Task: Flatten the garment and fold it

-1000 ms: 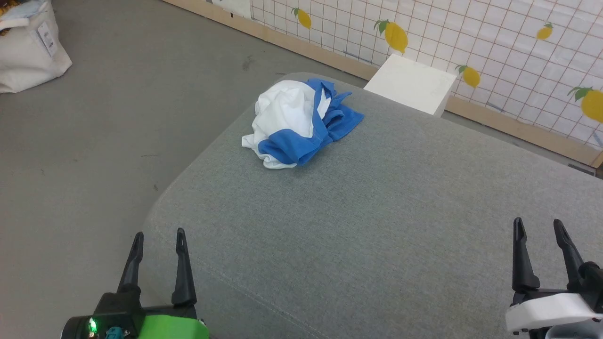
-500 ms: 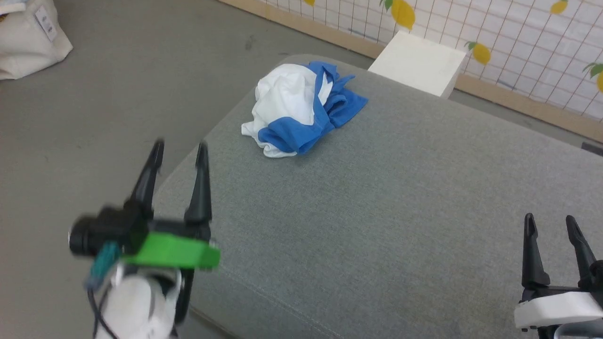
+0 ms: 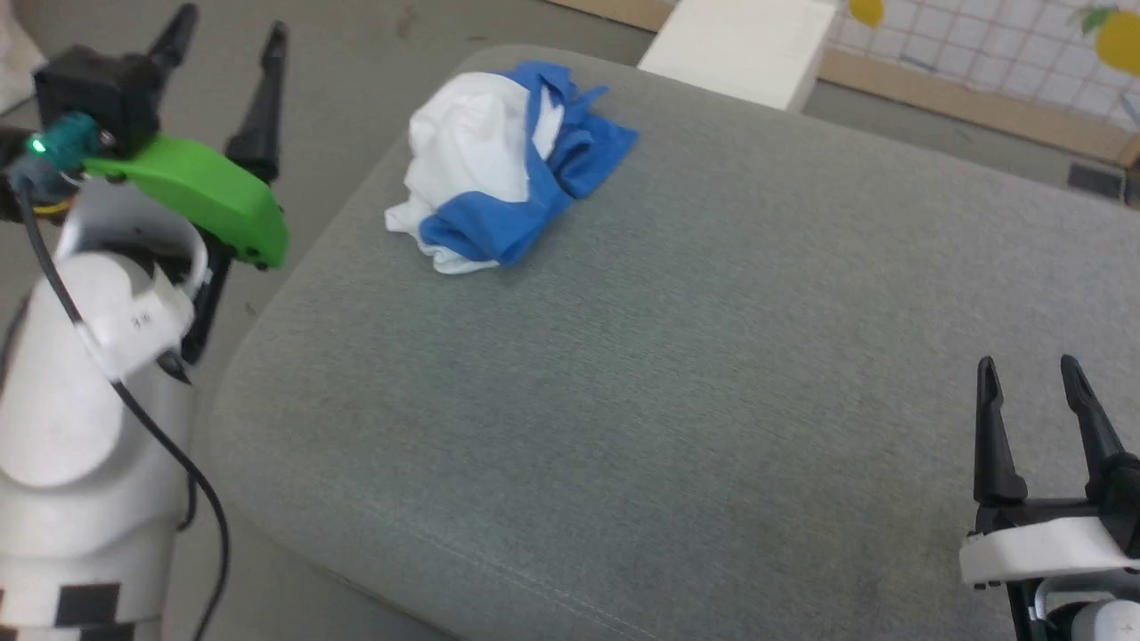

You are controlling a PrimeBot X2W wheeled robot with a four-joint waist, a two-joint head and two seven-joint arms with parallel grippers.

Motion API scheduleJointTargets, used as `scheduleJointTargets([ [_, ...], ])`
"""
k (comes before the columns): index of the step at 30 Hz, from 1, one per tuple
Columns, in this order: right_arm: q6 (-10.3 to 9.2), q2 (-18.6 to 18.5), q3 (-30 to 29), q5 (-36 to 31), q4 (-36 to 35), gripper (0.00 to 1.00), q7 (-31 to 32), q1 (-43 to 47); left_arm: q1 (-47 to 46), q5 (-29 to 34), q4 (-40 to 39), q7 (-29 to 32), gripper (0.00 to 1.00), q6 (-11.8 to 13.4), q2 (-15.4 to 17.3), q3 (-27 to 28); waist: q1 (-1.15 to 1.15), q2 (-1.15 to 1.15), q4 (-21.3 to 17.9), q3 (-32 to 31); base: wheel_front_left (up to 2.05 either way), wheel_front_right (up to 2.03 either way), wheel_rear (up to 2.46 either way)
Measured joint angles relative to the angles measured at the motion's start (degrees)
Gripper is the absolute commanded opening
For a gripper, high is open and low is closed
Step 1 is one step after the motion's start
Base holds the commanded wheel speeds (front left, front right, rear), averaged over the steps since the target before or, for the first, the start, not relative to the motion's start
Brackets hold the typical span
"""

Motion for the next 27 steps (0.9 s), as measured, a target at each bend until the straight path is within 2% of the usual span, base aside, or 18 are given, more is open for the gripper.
scheduleJointTargets([
  [6, 0.00, 0.0, 0.5, -1.5, -1.7, 1.00, 0.3, -0.5, -5.7, -2.9, 6.4, 2.8, 1.00, 0.0, 3.1, -1.3, 0.00, 0.00, -3.5, 3.3, 0.00, 0.00, 0.00],
  [15, 0.00, 0.0, 0.9, -3.8, -6.9, 1.00, 2.4, -1.7, -9.6, -8.6, 12.0, 7.7, 1.00, -0.2, 5.3, -2.0, 0.00, 0.00, -7.6, 9.3, 0.00, 0.00, 0.00],
  [23, 0.00, -0.8, 1.3, -4.1, -10.7, 1.00, 4.2, -2.9, -10.7, -13.6, 19.0, 12.4, 1.00, -0.2, 5.4, -1.4, 0.00, 0.00, -10.6, 15.4, 0.00, 0.00, 0.00],
  [24, 0.00, -1.3, 1.4, -4.1, -11.5, 1.00, 4.7, -3.0, -11.0, -13.9, 21.5, 14.7, 1.00, -0.2, 5.1, -2.0, 0.00, 0.00, -11.6, 17.7, 0.00, 0.00, 0.00],
  [27, 0.00, -1.6, 1.3, -4.1, -12.1, 1.00, 5.0, -3.3, -11.0, -13.4, 24.0, 16.0, 1.00, 0.0, 4.9, -3.7, 0.00, 0.00, -12.5, 19.7, 0.00, 0.00, 0.00],
])
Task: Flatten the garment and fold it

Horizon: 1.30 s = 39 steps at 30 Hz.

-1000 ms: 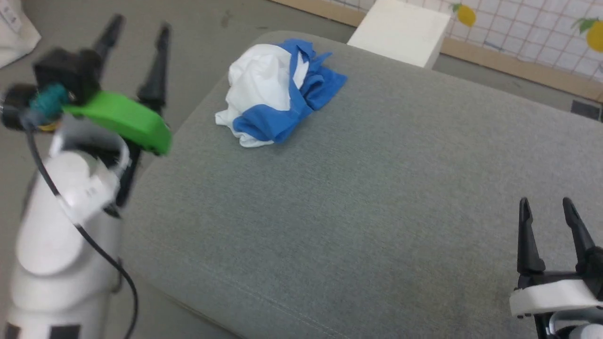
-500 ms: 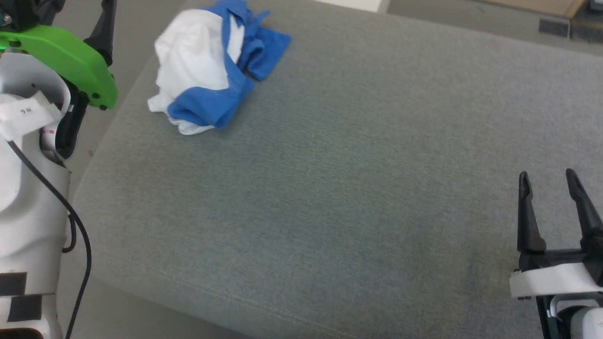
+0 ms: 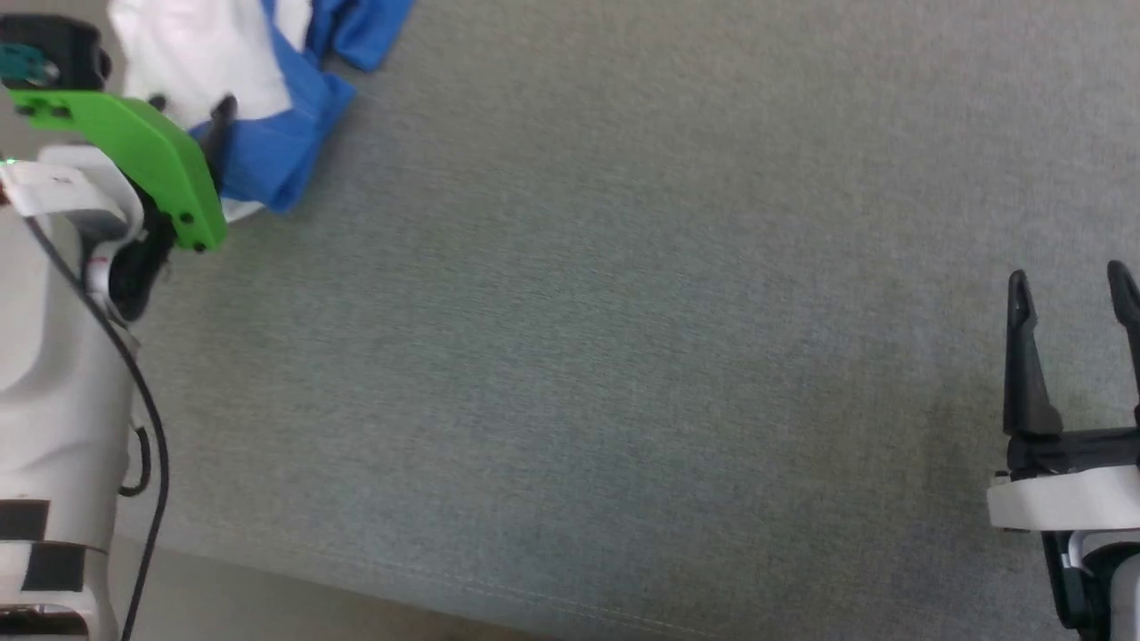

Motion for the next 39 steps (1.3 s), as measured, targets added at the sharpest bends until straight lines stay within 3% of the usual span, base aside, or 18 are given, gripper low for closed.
scheduleJointTargets([
  [4, 0.00, -0.3, 0.1, 0.0, -0.6, 1.00, 0.2, -0.5, -0.3, 0.1, 4.3, 1.8, 1.00, 3.2, -0.6, 0.4, 0.00, 0.00, -1.1, 2.2, 0.00, 0.00, 0.00],
  [5, 0.00, -0.4, 0.1, 0.0, -0.6, 1.00, 0.2, -0.7, -0.5, 0.1, 5.1, 2.2, 0.74, 3.7, -0.6, 0.5, 0.00, 0.00, -1.4, 2.7, 0.00, 0.00, 0.00],
  [6, 0.00, -0.4, 0.1, 0.0, -0.7, 1.00, 0.2, -0.7, -0.7, 0.0, 5.6, 2.2, 0.00, 4.2, -0.6, 0.8, 0.00, 0.00, -1.6, 3.0, 0.00, 0.00, 0.00],
  [12, 0.00, -0.5, 0.0, 0.0, -0.8, 1.00, 0.4, -1.0, -2.2, -0.3, 7.9, 0.3, 0.00, 4.7, -0.5, 1.5, 0.00, 0.00, -2.8, 4.0, 0.00, 0.00, 0.00],
  [20, 0.00, 0.6, 1.4, 0.6, 2.7, 1.00, -1.3, -1.7, -3.9, -0.5, 8.8, -2.7, 0.00, 2.0, 1.4, 0.9, 0.00, 0.00, -2.8, 0.0, 0.00, 0.00, 0.00],
  [30, 0.00, 1.4, 1.5, 2.7, 8.4, 1.00, -3.5, -1.2, -7.2, -0.3, 2.3, -5.7, 0.00, 0.2, 3.7, -2.4, 0.00, 0.00, -3.5, -8.5, 0.00, 0.00, 0.00],
  [39, 0.00, 1.5, 1.6, 7.2, 13.1, 1.00, -4.6, 2.4, -11.4, -3.0, -4.8, -6.5, 0.00, 0.0, 3.6, -5.4, -0.01, 0.00, -5.1, -19.0, 0.00, 0.00, 0.00],
])
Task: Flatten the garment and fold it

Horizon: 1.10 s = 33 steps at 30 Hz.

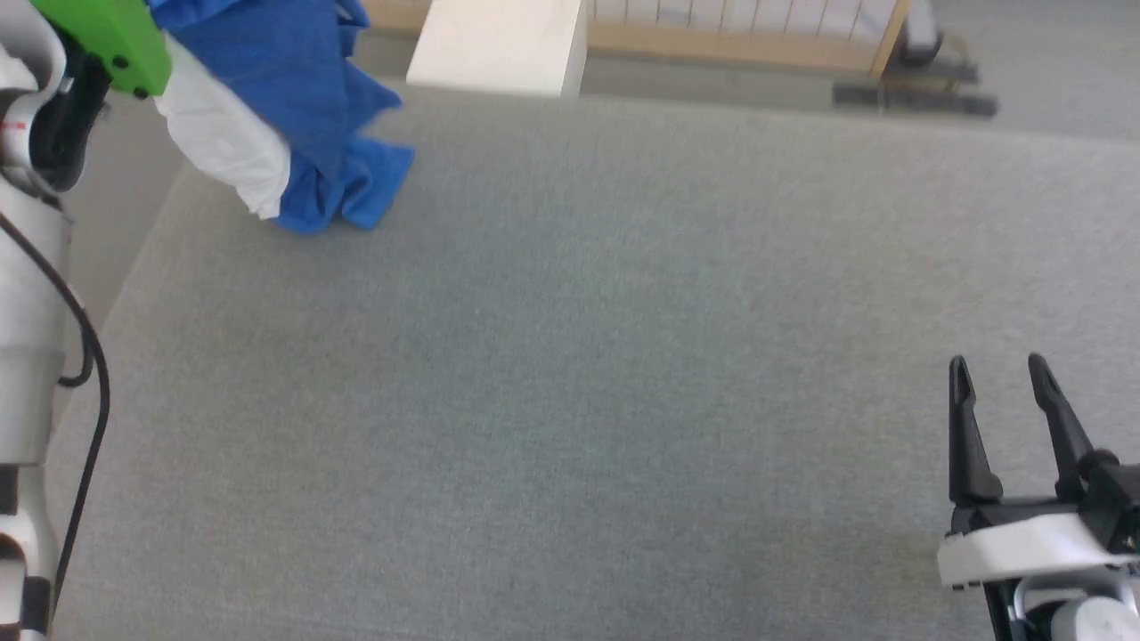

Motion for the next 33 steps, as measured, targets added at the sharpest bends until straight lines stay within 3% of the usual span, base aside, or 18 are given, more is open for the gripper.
scheduleJointTargets([
  [8, 0.00, 0.0, -1.7, 1.0, 0.5, 1.00, -0.3, 3.3, -3.0, -4.9, -4.6, 1.0, 0.00, 0.0, -4.7, -1.6, 0.00, 0.00, -2.4, -6.9, 0.00, 0.00, 0.00],
  [24, 0.00, 0.0, -1.7, 2.5, -0.3, 1.00, -0.3, 4.4, -11.1, -14.2, -10.2, 1.6, 0.00, 0.0, -21.5, -6.1, 0.00, 0.00, -8.1, -10.4, 0.00, 0.00, 0.00],
  [33, 0.00, 0.0, -2.1, 3.5, -0.5, 1.00, -0.3, 3.8, -6.1, -14.5, -9.5, -3.0, 0.00, 0.1, -24.4, -13.0, 0.00, 0.00, -8.7, -8.0, 0.00, 0.00, 0.00],
])
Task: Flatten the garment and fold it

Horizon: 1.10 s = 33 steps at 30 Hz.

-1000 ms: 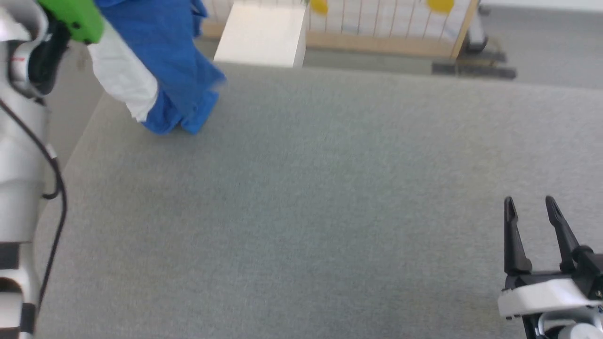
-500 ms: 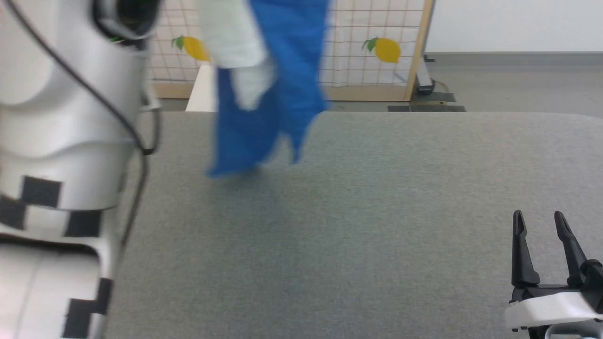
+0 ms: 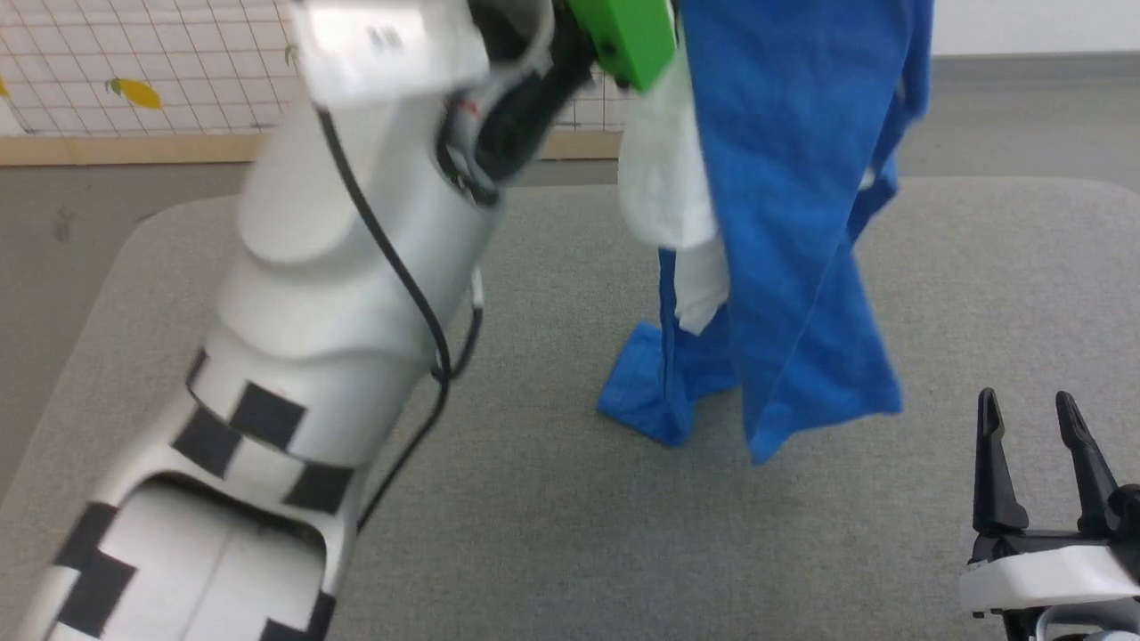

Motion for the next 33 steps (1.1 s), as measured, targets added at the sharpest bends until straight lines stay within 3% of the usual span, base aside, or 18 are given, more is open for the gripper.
scheduleJointTargets([
  [6, 0.00, 0.0, -0.3, 0.1, -0.3, 1.00, 0.0, -1.2, 10.7, -0.9, 1.4, -5.6, 0.00, 1.1, -0.4, -5.1, 0.00, 0.00, -0.4, 2.0, 0.00, 0.00, 0.00],
  [7, 0.00, 0.0, -0.4, 0.1, -0.3, 1.00, 0.0, -1.3, 13.0, -2.0, 1.5, -7.4, 0.00, 2.0, -0.5, -5.5, 0.00, 0.00, -0.4, 2.4, 0.00, 0.00, 0.00],
  [8, 0.00, 0.0, -0.5, 0.1, -0.3, 1.00, 0.0, -1.8, 17.8, -4.5, 2.7, -11.6, 0.00, 4.9, -0.6, -8.3, 0.00, 0.00, -0.4, 3.5, 0.00, 0.00, 0.00],
  [10, 0.00, 0.0, -0.5, 0.1, -0.4, 1.00, 0.0, -2.3, 20.4, -5.9, 4.7, -13.2, 0.00, 7.0, -0.6, -10.4, 0.00, 0.00, -0.5, 4.2, 0.00, 0.00, 0.00],
  [15, 0.00, 0.0, -0.7, -0.1, -0.6, 1.00, 0.0, -3.3, 24.7, -6.2, 13.7, -12.8, 0.00, 10.2, -0.7, -15.7, 0.00, 0.00, -0.6, 6.4, 0.00, 0.00, 0.00],
  [24, 0.00, 0.0, -0.8, -0.2, -0.3, 1.00, 0.0, -4.5, 25.5, -7.6, 23.5, -7.9, 0.00, 11.1, -0.6, -20.2, 0.00, 0.00, -0.5, 9.6, 0.00, 0.00, 0.00],
  [27, 0.00, 0.0, -0.9, -0.6, 0.0, 1.00, 0.0, -4.9, 25.1, -8.8, 23.9, -10.7, 1.00, 11.0, -0.6, -21.4, 0.00, 0.00, 0.3, 9.7, 0.00, 0.00, 0.00],
  [33, 0.00, 0.0, -1.4, -0.7, 0.4, 1.00, 0.0, -4.8, 23.4, -8.9, 24.0, -15.4, 1.00, 10.0, -0.6, -21.6, 0.01, 0.00, 1.4, 7.9, 0.00, 0.00, 0.00],
])
